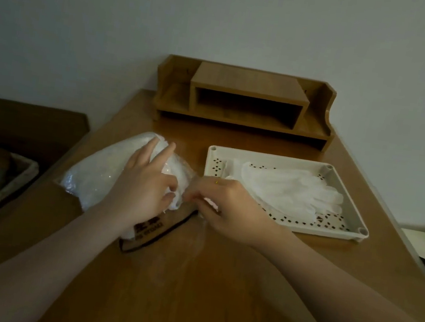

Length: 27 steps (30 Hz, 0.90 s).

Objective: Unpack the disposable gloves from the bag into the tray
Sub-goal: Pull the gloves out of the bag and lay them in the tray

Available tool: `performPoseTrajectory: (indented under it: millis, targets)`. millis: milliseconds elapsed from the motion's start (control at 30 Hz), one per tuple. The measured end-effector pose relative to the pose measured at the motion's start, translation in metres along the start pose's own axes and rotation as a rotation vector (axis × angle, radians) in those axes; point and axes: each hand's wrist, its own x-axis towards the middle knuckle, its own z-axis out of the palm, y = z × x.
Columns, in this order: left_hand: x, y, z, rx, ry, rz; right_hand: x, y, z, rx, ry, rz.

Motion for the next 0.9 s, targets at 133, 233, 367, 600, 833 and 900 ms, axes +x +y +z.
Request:
performPoseTrajectory:
  millis: [133,233,367,600,833,900]
  targets:
    - [-0.002,-0.02,0.006,-0.008,-0.125,-0.025,0.008,0.004,0.027,-0.037,-0.339,0.068]
    - [-0.004,-0.024,0.008,-0.073,-0.093,0.014,0.009,0.007,0.039,-0.265,-0.46,0.197]
    - [-0.001,-0.021,0.012,-0.266,0.092,-0.092,0.012,0.014,0.038,-0.483,-0.411,0.305]
    - [0.006,-0.013,0.025,-0.439,0.223,-0.114,0.027,0.031,0.058,-0.327,-0.169,0.606]
    - [0.006,-0.005,0.025,-0.589,0.245,-0.105,0.036,0.037,0.072,-0.348,0.03,0.47]
    - [0.005,-0.005,0.025,-0.62,0.215,-0.104,0.035,0.039,0.068,-0.2,0.105,0.459]
